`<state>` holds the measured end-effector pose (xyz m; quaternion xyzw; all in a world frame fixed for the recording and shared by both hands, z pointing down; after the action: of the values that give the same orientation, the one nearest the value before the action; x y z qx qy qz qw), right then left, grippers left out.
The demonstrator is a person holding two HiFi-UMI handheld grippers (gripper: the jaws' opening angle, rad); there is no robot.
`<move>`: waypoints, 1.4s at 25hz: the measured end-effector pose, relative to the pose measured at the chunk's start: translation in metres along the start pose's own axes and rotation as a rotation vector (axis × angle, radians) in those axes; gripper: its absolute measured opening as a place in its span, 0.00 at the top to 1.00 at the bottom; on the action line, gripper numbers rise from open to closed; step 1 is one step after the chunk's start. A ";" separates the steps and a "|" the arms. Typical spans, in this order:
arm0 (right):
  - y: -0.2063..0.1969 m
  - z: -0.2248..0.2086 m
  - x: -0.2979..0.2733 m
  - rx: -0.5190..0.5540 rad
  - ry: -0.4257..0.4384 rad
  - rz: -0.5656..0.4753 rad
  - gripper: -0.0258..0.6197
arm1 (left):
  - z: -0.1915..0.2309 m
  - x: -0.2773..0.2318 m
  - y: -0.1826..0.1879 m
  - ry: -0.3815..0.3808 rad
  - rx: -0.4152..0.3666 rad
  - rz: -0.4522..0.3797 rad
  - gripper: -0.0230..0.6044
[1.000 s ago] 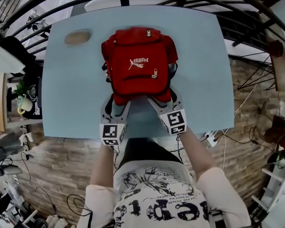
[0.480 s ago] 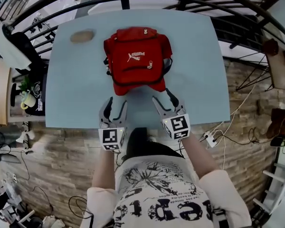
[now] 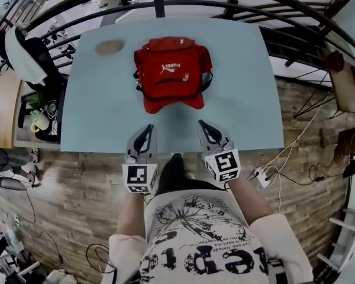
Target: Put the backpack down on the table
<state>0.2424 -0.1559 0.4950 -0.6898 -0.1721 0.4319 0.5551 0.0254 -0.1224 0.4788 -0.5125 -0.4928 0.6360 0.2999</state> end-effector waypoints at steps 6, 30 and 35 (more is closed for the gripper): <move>0.011 0.002 0.025 0.032 -0.022 -0.035 0.97 | -0.020 0.020 0.029 -0.035 -0.002 -0.036 0.94; 0.054 0.007 0.087 0.098 -0.056 -0.141 0.97 | -0.063 0.050 0.077 -0.119 -0.005 -0.186 0.94; 0.055 0.002 0.089 0.096 -0.058 -0.142 0.97 | -0.068 0.047 0.080 -0.129 0.000 -0.188 0.94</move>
<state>0.2778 -0.1091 0.4087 -0.6358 -0.2157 0.4190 0.6113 0.0863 -0.0859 0.3879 -0.4221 -0.5569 0.6369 0.3258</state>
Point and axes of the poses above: the fingertips, and each gripper's own axes: x backward along the fingers, z to its left, y out of its top, the point moved 8 cm from there along x, backward along the fingers, and after that the axes turned 9 degrees about z, right-handed, at the moved point
